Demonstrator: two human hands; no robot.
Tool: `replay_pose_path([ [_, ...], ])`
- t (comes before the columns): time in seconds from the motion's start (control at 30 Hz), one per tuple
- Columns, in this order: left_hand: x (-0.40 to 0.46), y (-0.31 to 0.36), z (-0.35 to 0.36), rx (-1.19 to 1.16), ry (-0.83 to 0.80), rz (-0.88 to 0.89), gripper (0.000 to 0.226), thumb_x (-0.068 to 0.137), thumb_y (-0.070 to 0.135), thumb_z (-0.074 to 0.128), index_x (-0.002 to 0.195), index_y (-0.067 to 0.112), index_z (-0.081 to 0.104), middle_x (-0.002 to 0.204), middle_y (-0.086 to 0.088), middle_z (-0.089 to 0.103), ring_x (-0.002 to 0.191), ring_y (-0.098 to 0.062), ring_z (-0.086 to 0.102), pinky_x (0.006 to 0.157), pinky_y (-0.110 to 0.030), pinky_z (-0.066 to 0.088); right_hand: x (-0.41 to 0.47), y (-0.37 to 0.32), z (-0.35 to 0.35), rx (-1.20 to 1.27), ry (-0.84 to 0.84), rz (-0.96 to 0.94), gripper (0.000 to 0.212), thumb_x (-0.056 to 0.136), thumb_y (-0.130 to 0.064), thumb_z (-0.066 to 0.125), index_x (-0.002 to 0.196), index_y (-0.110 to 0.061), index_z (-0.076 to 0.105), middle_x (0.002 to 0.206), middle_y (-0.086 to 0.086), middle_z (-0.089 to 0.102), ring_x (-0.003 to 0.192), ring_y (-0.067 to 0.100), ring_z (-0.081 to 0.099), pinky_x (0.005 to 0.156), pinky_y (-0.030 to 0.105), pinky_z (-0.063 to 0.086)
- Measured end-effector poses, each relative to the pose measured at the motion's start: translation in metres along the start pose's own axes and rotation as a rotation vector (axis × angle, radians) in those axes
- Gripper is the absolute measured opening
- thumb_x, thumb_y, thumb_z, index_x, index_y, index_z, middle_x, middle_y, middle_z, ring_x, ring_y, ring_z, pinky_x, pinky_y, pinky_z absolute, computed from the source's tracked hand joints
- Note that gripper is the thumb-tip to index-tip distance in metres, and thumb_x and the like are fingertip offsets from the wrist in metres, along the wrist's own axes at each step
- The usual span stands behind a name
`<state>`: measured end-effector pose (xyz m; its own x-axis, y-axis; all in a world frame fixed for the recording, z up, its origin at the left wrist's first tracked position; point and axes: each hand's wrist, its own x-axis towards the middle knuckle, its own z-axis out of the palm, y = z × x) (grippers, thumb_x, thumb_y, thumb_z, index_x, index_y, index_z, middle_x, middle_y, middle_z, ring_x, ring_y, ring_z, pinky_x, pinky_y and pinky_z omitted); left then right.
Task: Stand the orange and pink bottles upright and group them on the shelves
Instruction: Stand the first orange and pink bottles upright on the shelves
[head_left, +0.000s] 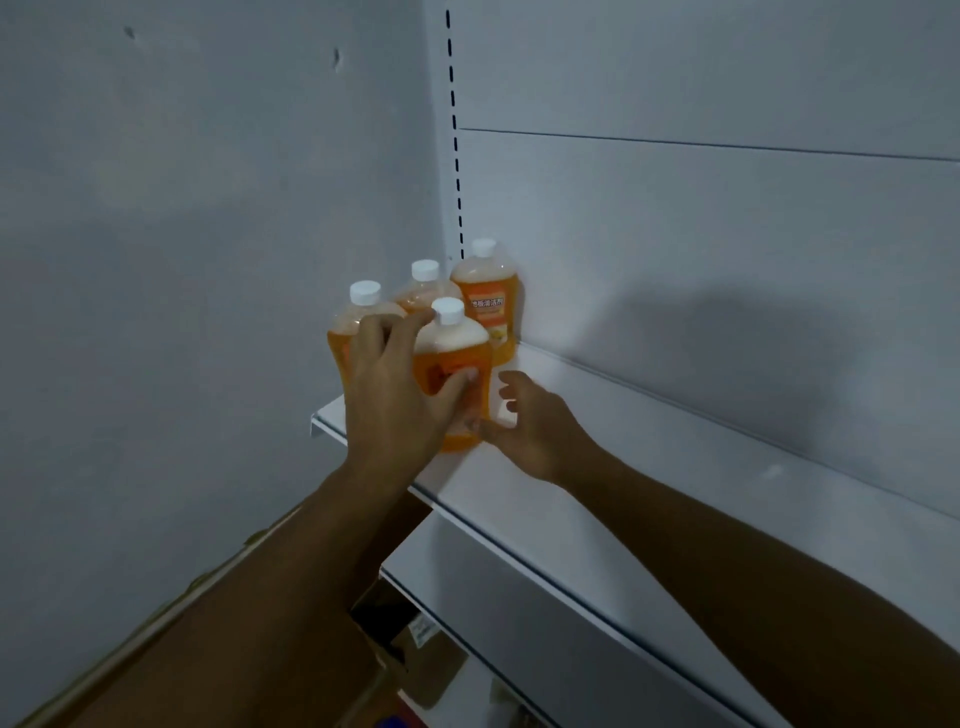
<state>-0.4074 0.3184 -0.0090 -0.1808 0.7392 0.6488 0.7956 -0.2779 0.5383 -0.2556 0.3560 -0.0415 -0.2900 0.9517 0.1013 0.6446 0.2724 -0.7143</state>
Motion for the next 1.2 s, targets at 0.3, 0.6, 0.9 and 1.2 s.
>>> replay_pose_path([
  [0.3,-0.027,0.153,0.040,-0.192,-0.205,0.282,0.033,0.089,0.041,0.062,0.111,0.016,0.063,0.107,0.001,0.061,0.088,-0.005,0.053,0.070,-0.010,0.036,-0.120,0.039,-0.146,-0.356,0.128,0.072,0.069,0.091,-0.047,0.058,0.146,-0.015,0.031,0.148,0.006,0.040,0.133,0.022,0.039,0.107,0.036,0.035],
  [0.6,-0.112,0.369,0.133,-0.449,-0.489,0.466,0.046,0.090,0.043,0.057,0.123,0.011,0.059,0.120,-0.004,0.064,0.098,-0.013,0.060,0.072,-0.015,0.039,-0.315,0.092,-0.320,-0.534,0.412,0.205,0.066,0.089,-0.047,0.059,0.143,-0.015,0.037,0.145,0.007,0.043,0.130,0.024,0.043,0.104,0.038,0.039],
  [0.9,-0.168,0.477,0.175,-0.333,-0.694,0.544,0.051,0.091,0.050,0.054,0.130,0.017,0.052,0.124,-0.005,0.060,0.107,-0.020,0.057,0.091,-0.041,0.049,-0.440,0.151,-0.404,-0.531,0.442,0.425,0.069,0.088,-0.053,0.058,0.142,-0.015,0.039,0.140,0.006,0.048,0.124,0.022,0.047,0.091,0.029,0.038],
  [1.2,-0.162,0.442,0.194,-0.129,-0.716,0.365,0.051,0.089,0.064,0.046,0.095,0.016,0.063,0.086,0.000,0.065,0.078,-0.017,0.060,0.063,-0.028,0.042,-0.442,0.162,-0.377,-0.583,0.064,0.421,0.094,0.076,-0.060,0.068,0.149,-0.020,0.024,0.146,0.005,0.042,0.127,0.024,0.045,0.100,0.034,0.041],
])
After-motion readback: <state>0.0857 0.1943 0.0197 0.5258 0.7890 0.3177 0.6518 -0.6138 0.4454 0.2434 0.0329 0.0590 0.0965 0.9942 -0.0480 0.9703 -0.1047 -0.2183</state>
